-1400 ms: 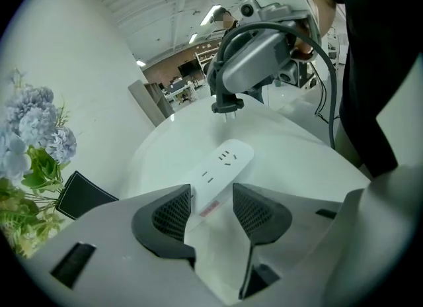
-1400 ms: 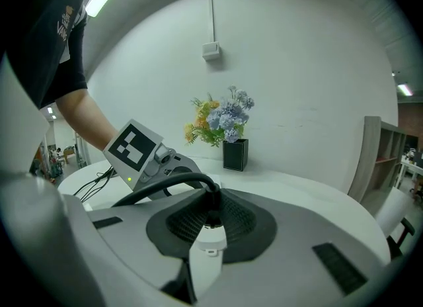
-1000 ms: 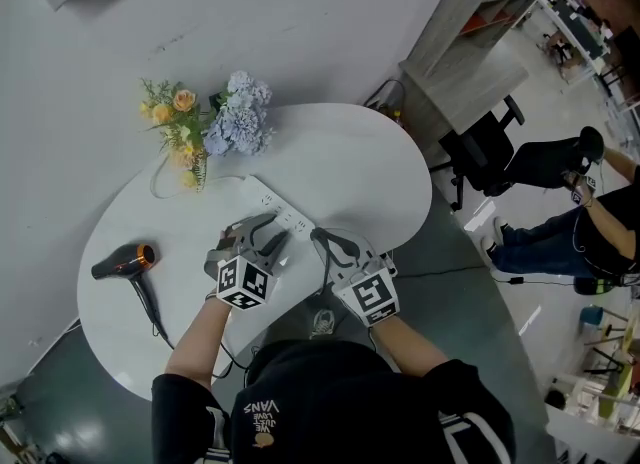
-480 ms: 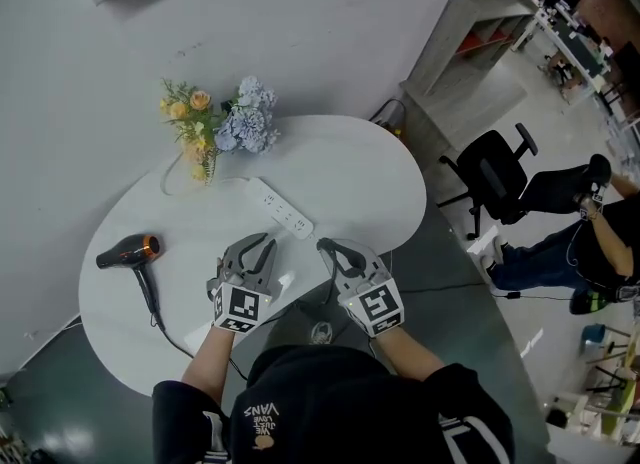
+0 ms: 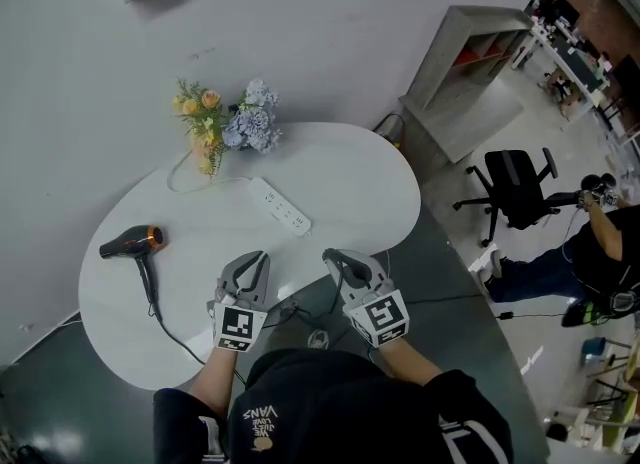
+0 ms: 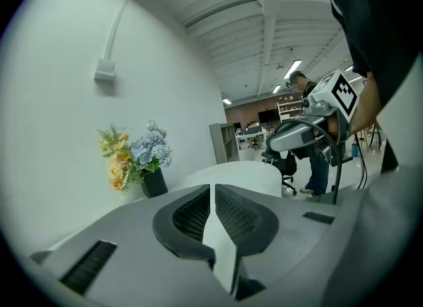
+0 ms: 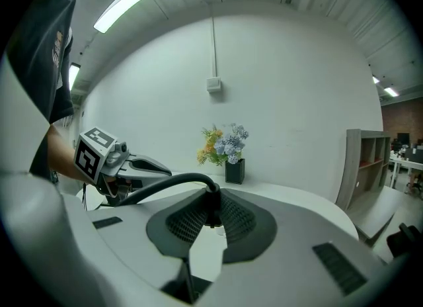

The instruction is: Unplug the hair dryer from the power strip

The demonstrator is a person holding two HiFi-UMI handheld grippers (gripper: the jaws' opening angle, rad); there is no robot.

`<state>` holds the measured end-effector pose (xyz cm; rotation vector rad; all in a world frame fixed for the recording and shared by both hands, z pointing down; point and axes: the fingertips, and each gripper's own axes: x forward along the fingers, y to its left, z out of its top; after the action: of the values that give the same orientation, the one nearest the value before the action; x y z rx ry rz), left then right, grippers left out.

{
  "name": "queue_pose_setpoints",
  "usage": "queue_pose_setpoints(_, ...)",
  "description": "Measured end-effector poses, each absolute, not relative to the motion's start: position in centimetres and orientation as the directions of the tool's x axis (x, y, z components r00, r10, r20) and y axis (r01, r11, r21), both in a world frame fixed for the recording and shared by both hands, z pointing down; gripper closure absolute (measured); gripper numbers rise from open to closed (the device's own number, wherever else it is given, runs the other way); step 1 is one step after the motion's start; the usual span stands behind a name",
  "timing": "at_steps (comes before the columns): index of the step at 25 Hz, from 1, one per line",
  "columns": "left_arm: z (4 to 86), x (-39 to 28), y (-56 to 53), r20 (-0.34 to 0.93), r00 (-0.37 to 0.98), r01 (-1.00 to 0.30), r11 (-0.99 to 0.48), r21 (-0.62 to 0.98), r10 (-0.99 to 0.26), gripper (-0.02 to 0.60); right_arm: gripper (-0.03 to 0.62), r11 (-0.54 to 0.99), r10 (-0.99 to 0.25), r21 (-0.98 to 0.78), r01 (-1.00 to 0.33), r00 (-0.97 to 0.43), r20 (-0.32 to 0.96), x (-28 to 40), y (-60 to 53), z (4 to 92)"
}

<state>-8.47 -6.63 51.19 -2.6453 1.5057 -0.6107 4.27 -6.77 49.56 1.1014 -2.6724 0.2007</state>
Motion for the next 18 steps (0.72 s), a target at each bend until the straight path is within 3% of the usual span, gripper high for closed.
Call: queue_pose_setpoints(18, 48.1, -8.1, 1.0, 0.225, 0.434, -0.863, -0.474, -0.175, -0.872, 0.561, 0.522, 0.671, -0.708, -0.069, -0.738, -0.666, 0.235, 7.5, -1.5, 47.7)
